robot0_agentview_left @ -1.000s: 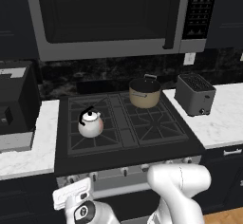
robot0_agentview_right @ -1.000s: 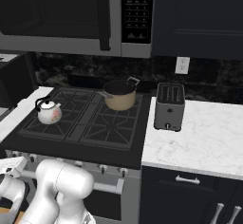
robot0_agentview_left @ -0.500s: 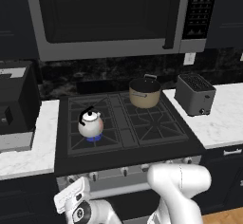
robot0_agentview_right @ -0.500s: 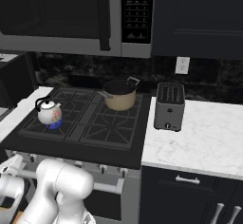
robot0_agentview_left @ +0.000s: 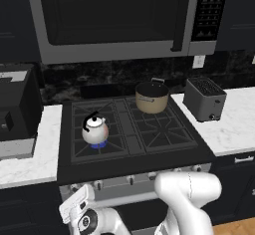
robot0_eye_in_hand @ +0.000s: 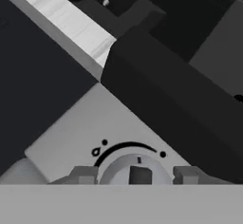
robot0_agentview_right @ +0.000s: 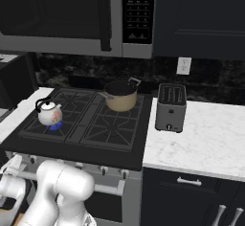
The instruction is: Pick the kettle from the counter and place it on a stove burner. Then turn the burner on.
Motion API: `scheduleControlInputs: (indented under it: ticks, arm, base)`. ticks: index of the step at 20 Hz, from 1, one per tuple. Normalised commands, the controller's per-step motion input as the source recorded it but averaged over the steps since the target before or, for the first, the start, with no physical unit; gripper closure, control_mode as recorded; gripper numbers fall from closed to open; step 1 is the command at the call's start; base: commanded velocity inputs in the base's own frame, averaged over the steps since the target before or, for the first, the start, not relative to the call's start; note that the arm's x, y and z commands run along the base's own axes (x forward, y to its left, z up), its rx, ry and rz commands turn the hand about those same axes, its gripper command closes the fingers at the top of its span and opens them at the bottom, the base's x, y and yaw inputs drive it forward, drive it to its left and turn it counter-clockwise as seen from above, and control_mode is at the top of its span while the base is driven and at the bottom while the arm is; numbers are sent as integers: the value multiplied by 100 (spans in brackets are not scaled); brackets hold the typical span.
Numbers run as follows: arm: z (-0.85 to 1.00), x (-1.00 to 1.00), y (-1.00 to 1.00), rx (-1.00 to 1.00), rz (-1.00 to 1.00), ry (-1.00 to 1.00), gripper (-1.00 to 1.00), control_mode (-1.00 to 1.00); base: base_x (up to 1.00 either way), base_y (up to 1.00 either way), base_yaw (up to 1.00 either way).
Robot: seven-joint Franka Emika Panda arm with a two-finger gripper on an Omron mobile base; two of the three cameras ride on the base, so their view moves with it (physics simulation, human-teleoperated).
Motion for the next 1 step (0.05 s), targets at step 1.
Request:
scheduleControlInputs:
  ticks: [1]
  arm:
    - [0, 0, 0, 0, 0, 0, 100, -100]
  base:
    - [0, 0, 0]
